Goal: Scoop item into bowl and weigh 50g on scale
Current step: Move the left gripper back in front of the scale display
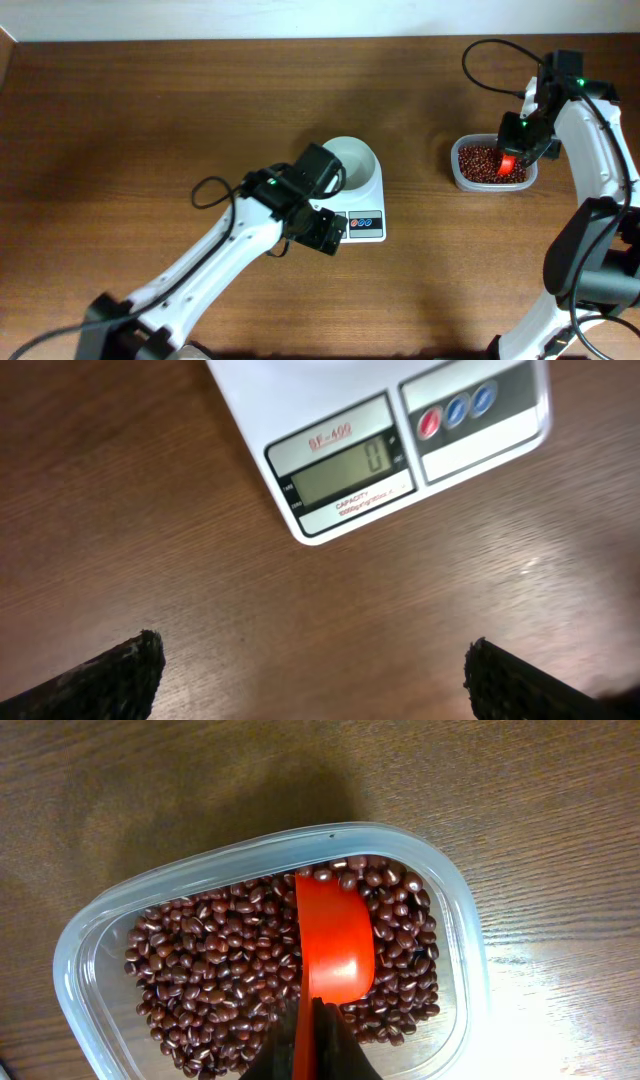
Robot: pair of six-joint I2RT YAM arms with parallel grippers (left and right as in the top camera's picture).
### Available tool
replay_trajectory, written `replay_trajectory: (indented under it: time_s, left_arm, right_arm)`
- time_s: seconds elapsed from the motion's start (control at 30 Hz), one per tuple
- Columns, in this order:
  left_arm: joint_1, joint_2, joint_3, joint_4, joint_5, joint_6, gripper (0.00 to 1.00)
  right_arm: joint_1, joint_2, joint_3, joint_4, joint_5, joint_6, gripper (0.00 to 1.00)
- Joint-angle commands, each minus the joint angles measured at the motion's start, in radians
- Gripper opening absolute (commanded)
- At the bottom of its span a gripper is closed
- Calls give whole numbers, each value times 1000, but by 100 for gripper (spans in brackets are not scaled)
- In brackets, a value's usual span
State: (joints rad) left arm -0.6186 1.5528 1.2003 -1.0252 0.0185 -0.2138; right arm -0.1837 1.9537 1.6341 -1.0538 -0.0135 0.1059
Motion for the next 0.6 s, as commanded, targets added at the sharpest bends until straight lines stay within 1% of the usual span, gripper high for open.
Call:
replay_trajectory:
  time_s: [0.0,0.1,0.2,0.3,0.57]
  left_arm:
    - [5,64,-11,18,-37,52,99]
    - [6,69,-15,31,-37,58,99]
    - [6,69,-34,75,-32,98,99]
    - [6,69,-35,84,-1,96,99]
    - [6,69,-37,97,1,96,99]
  right_arm:
    - [-7,2,-3,14,21,7,4]
    - [-7,2,-3,14,21,7,4]
    - [-7,2,-3,14,21,7,4]
    - [-7,2,-3,12,21,7,4]
    - [-8,2,-3,6,26,6,4]
